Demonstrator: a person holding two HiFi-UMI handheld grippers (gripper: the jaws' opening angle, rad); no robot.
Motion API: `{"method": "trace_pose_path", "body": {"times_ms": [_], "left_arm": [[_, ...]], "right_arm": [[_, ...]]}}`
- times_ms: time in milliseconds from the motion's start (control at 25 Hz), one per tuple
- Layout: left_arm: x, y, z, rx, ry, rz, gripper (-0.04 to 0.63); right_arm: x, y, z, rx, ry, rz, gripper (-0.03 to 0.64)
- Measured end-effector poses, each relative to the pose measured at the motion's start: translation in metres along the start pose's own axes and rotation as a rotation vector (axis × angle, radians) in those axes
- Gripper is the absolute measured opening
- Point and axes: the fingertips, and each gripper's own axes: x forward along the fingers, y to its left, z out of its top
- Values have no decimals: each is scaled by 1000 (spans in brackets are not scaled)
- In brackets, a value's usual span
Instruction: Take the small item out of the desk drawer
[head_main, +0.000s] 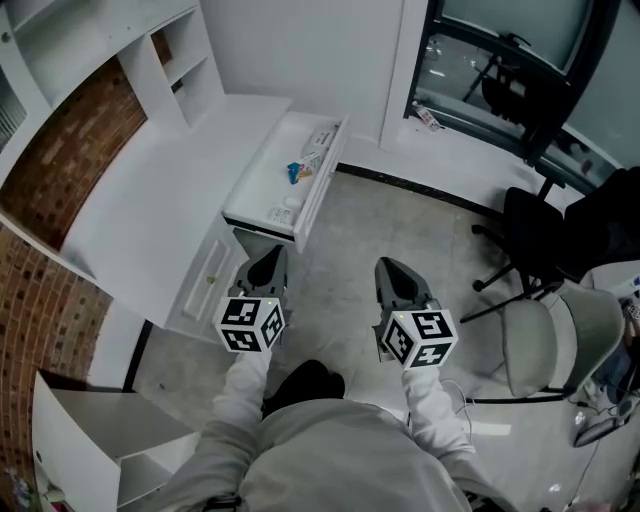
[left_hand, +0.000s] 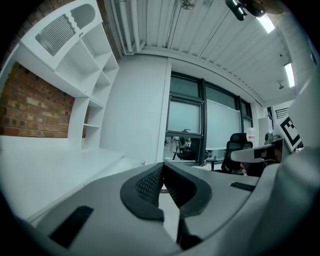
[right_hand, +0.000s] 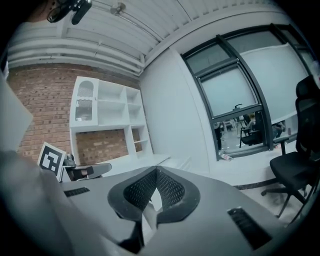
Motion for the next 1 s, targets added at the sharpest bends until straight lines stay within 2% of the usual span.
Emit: {"method": "trace_pose_path", "body": {"times_ms": [360,720,800,1000], "left_arm": [[21,19,2,31,9,44,20],[88,54,9,47,18,44,29],[105,64,12,45,20,41,69],[149,93,21,46,23,25,122]], "right_arm": [[18,-15,1,34,-5,4,28],[77,-42,13,37,6,-14,28],[96,-46,15,38,15,-13,28],[146,-54,25,34,24,-9,28]]}}
